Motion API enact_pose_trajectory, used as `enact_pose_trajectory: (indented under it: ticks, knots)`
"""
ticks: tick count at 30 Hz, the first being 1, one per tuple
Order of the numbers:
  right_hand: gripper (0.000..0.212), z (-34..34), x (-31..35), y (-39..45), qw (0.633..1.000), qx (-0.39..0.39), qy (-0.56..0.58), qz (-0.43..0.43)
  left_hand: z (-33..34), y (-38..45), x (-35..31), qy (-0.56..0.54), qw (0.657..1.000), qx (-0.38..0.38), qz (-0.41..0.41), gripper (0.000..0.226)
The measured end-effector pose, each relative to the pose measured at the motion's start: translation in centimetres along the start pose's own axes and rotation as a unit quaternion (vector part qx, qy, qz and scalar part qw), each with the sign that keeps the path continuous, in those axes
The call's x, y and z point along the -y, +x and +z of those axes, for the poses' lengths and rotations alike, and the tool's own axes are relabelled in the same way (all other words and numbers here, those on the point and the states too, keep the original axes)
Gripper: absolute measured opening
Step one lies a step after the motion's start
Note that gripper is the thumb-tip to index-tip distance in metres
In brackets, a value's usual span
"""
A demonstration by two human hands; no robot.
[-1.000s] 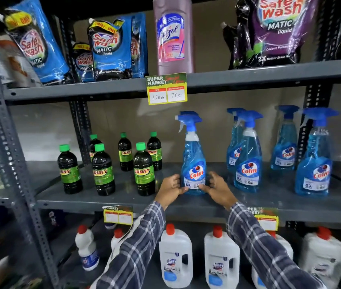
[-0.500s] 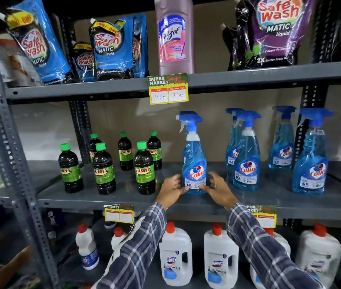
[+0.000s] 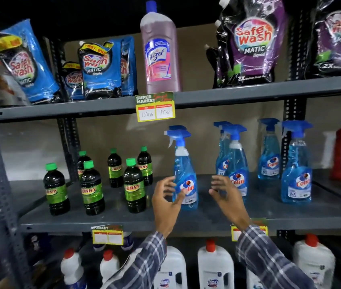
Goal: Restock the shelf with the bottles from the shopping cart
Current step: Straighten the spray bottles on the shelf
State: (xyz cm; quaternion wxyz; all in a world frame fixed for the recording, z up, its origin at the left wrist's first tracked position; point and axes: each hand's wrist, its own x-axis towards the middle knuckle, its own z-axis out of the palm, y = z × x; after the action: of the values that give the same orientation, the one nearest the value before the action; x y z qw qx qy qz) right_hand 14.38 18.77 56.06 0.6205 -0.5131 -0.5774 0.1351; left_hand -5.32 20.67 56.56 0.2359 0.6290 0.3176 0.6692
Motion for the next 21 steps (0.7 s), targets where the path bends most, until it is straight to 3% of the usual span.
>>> enact_pose_trajectory:
  ticks: [4,8,11,15,21]
  knots:
    - [0.023,-5.0,1.0,0.8,0.988,-0.145,-0.016,-0.059,6.1,-1.1,-3.6,-0.063,0.994,0.088,0.009,0.024]
    - [0.035,-8.1,-1.6,2.3,0.982,-0.184,-0.044,-0.027,12.0,-0.8,-2.5,-0.082,0.973,0.206,-0.064,0.048]
    - [0.054,-9.6,-4.4,3.5,0.993,-0.112,-0.013,0.032,15.2,-0.3,-1.1,-0.098,0.96,0.22,-0.147,0.064]
    - [0.047,-9.7,-7.4,4.5,0.998,0.022,0.001,0.06,16.6,0.7,0.6,-0.093,0.931,0.261,-0.238,0.074]
    - [0.031,-9.9,-7.8,4.5,0.993,0.092,0.009,0.072,17.1,1.1,2.5,-0.03,0.939,0.247,-0.239,0.047]
